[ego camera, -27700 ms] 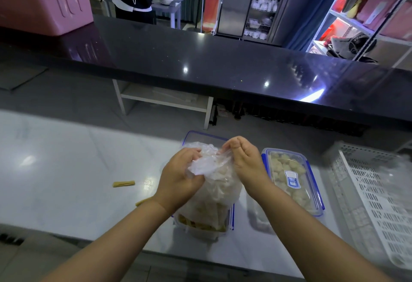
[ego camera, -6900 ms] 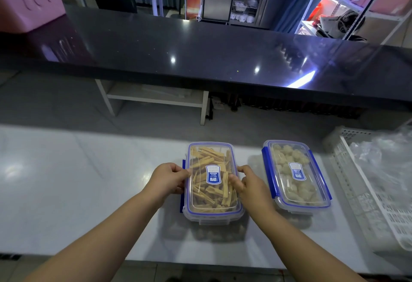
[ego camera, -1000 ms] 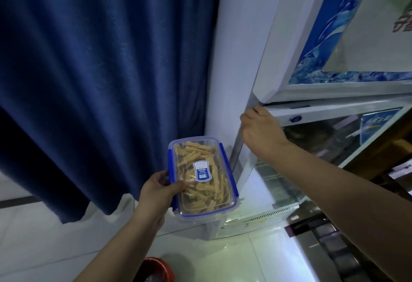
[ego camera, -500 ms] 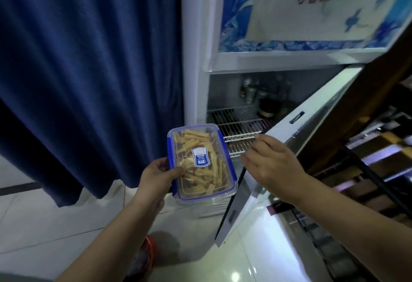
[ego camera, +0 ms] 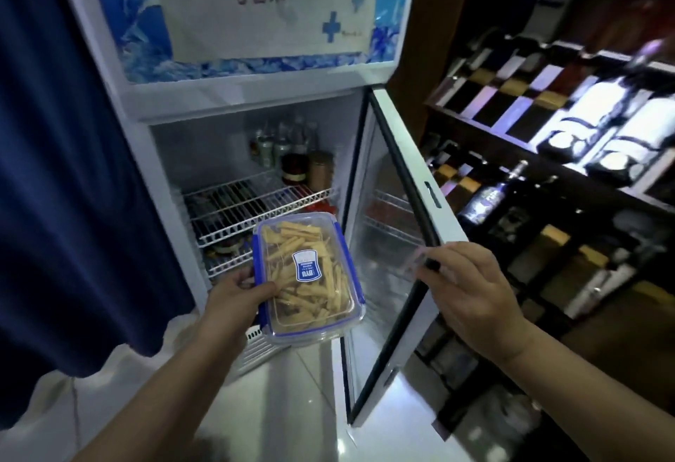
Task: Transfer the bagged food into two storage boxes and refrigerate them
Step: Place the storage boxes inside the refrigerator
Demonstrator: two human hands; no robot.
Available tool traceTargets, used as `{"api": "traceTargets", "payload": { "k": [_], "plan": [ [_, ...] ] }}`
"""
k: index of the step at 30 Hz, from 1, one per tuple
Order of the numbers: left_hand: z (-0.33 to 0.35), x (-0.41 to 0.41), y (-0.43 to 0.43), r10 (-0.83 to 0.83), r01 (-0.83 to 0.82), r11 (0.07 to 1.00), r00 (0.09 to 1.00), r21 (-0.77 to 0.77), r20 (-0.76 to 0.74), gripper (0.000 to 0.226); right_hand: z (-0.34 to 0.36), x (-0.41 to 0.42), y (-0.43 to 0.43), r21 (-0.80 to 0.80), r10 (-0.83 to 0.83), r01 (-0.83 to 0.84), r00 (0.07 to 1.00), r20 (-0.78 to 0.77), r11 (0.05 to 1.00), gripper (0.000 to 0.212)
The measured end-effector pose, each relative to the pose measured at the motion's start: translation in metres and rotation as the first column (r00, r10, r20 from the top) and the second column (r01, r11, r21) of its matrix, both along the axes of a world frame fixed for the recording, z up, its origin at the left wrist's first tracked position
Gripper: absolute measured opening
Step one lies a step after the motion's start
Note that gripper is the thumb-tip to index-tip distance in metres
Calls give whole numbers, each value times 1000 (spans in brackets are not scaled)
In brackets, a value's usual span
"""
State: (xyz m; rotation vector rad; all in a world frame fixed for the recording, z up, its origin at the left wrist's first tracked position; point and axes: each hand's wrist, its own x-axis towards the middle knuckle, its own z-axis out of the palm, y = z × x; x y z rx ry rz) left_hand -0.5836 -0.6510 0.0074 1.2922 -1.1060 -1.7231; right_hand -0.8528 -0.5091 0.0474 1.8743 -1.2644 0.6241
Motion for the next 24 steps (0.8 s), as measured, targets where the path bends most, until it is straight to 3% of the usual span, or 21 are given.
{"api": "traceTargets", "payload": {
  "k": [8,17,20,22,24],
  "plan": [
    [-5,-81,9,-154,154,988,988,-24,-13,31,6,-82,47,31,-259,259,939,227,965,18],
    [-15,-96,-5,-183,183,983,983,-5,-9,36,9,-112,46,-42,-359,392,876,322,919,20],
    [-22,-86,-22,-155,155,988,988,5,-2,37,-11,-79,19,-68,-280,314,909,309,947,17],
    [-26,-78,-36,-128,128,992,992,15,3,36,-33,-44,-15,116,-236,207,894,380,971,18],
    [-30,-69,-52,-85,85,996,996,33,3,36,-53,-12,-52,433,-337,84,763,551,898,18]
  ]
}}
